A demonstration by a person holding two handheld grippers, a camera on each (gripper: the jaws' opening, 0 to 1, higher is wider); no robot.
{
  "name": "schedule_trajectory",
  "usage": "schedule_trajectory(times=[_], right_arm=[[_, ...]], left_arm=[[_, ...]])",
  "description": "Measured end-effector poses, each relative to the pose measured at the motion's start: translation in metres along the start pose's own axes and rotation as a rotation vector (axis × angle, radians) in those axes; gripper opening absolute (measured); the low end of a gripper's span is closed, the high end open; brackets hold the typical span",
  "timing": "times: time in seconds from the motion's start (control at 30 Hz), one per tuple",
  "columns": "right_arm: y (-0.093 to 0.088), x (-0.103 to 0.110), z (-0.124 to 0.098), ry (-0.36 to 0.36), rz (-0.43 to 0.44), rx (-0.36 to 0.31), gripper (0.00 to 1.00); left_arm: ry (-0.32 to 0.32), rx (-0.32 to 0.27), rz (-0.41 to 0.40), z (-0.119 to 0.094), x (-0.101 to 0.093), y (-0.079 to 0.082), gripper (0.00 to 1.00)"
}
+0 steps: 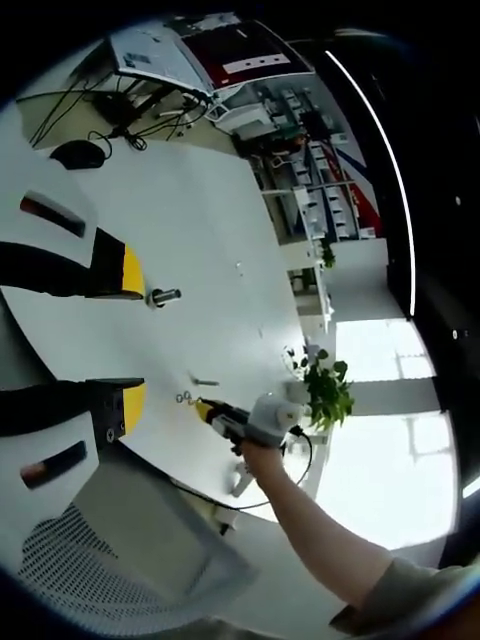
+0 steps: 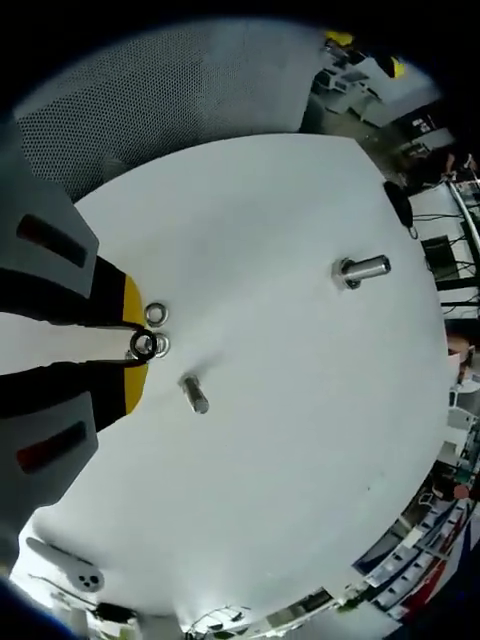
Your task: Place the washer onto the threaded stud by aligning its center hole with the stud, sliding it down to the base, and recovering from edge contact or off-axis alignment until the washer reaches the visible bottom stop.
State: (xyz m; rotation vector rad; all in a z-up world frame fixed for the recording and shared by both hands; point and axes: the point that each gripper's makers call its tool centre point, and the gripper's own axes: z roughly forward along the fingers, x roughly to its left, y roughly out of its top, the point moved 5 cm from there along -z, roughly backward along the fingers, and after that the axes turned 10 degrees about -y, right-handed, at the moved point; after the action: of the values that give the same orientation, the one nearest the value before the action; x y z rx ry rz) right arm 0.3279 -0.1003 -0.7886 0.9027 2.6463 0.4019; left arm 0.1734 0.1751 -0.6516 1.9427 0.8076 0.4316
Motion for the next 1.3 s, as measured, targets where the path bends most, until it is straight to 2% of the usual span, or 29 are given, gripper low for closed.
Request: schedule_trajectory(times=[0.13, 0.57, 0.7, 1.0, 1.3], right_arm=[[0.001, -0.007, -0.001, -0.014, 0.004, 0.001, 0.13], [0.018, -0.030, -0.017, -0.093, 0.005, -0.080, 0.13], [0.026, -0.032, -0.019, -0.092, 0.004, -0.097, 0.13], [0.033, -0.023, -0.009, -0.076, -0.052, -0.072, 0.13], [0.034, -0.027, -0.006, -0.079, -0.045, -0.054, 0.13]], left_arm=[[-0.001, 0.004, 0.002, 0.000, 0.000, -0.001, 0.29], [0.001, 0.003, 0.003, 0.000, 0.001, -0.001, 0.29], [-0.001, 0.008, 0.002, 0.000, 0.000, -0.001, 0.29], [-0.003, 0.010, 0.002, 0.001, 0.000, -0.002, 0.29], [-0.011, 0.011, 0.005, 0.001, -0.001, -0.002, 0.29]])
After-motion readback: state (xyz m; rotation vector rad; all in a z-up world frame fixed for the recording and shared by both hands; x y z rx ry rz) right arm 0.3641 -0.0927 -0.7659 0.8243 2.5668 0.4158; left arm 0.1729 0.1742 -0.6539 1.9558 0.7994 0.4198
